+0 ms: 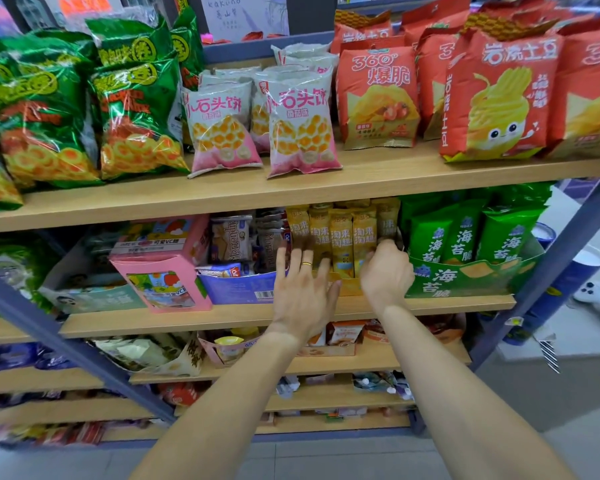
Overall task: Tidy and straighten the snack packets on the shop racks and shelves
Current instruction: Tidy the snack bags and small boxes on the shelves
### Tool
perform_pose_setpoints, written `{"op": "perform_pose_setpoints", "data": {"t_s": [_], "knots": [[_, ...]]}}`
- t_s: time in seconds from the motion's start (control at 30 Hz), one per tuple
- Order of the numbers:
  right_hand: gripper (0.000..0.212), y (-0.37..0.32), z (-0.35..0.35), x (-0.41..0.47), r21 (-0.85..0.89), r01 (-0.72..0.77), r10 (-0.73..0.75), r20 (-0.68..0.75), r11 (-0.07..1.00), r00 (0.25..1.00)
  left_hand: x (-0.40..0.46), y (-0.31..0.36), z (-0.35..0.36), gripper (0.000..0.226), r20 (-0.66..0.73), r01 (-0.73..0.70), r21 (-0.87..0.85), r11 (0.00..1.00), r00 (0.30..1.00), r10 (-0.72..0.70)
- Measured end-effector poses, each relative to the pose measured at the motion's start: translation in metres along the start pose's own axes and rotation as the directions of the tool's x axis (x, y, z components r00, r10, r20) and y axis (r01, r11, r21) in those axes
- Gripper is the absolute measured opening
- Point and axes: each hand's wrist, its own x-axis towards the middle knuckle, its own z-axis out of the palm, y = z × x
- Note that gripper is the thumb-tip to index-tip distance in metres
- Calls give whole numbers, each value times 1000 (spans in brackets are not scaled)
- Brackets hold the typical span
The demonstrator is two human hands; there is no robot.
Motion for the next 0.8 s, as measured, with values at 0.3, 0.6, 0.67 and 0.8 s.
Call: {"op": "perform_pose_setpoints", "data": {"t_s": [0.3,0.6,0.67,0.8], "knots": [[25,27,-6,-22,171,142,-116,-151,975,982,-9,9,-2,50,-13,-35,-110,993,999,34],[36,127,-67,-6,138,355,-243,-502,925,830,17,94,-31,57,-133,-354,-270,895,935,330],[41,136,-62,4,132,400,-322,-393,907,861,26,105,-27,58,-74,-311,-255,916,950,302],[44,158,-63,4,165,461,-410,-269,872,871,24,104,-23,59,-63,-301,-261,917,954,294]]}}
